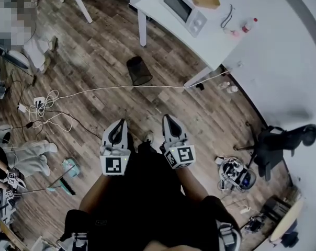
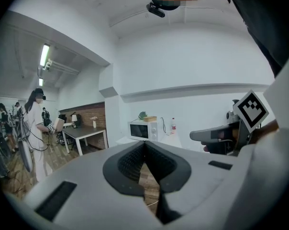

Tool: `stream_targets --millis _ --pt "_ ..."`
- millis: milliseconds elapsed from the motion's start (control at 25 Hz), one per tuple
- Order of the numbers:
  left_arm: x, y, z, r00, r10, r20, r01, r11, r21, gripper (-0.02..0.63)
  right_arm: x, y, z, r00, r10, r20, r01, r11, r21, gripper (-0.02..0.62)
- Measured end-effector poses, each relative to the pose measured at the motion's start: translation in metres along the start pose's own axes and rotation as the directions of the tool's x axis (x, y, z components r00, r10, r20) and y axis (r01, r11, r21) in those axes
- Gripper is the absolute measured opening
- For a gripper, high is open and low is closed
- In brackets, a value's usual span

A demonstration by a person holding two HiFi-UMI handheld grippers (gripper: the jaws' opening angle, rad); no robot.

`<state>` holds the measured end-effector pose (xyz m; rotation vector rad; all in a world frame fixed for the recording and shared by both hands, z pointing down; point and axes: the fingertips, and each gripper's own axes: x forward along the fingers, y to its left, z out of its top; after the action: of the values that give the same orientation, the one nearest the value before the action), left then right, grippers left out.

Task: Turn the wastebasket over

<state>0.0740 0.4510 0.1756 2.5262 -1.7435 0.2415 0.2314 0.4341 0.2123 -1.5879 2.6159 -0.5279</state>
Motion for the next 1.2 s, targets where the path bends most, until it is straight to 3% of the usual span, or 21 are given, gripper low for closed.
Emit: stream_targets --millis 200,560,880,1000,1200 --pt "0.011 -0.005 -0.007 0.999 -0.005 -0.038 0.006 1.0 0.005 0.035 0.005 -0.015 0.001 1.0 -0.007 0.004 0.007 1.0 0.0 0.033" --pt "0.052 0.009 -0.015 0.998 -0.058 -0.023 0.058 0.998 -0.001 0.035 0.037 -0.026 -0.007 0.999 -0.042 -0.004 0.042 0.999 0.001 0.032" --pt "0.114 0.079 -0.019 0.994 -0.096 -0.049 0.096 0.995 -0.002 0.035 0.117 -0.031 -0.005 0.995 -0.102 -0.017 0.102 0.995 0.022 0.033" --pt "0.144 0.114 -0.016 0.994 -0.1 -0.052 0.098 0.994 -0.042 0.035 0.158 -0.027 -0.004 0.993 -0.118 -0.029 0.118 0.993 0.027 0.033" --pt "0.195 0.168 -0.015 0.985 -0.157 -0.076 0.155 0.987 -0.034 0.035 0.223 -0.021 -0.003 0.986 -0.161 -0.044 0.163 0.986 0.044 0.034"
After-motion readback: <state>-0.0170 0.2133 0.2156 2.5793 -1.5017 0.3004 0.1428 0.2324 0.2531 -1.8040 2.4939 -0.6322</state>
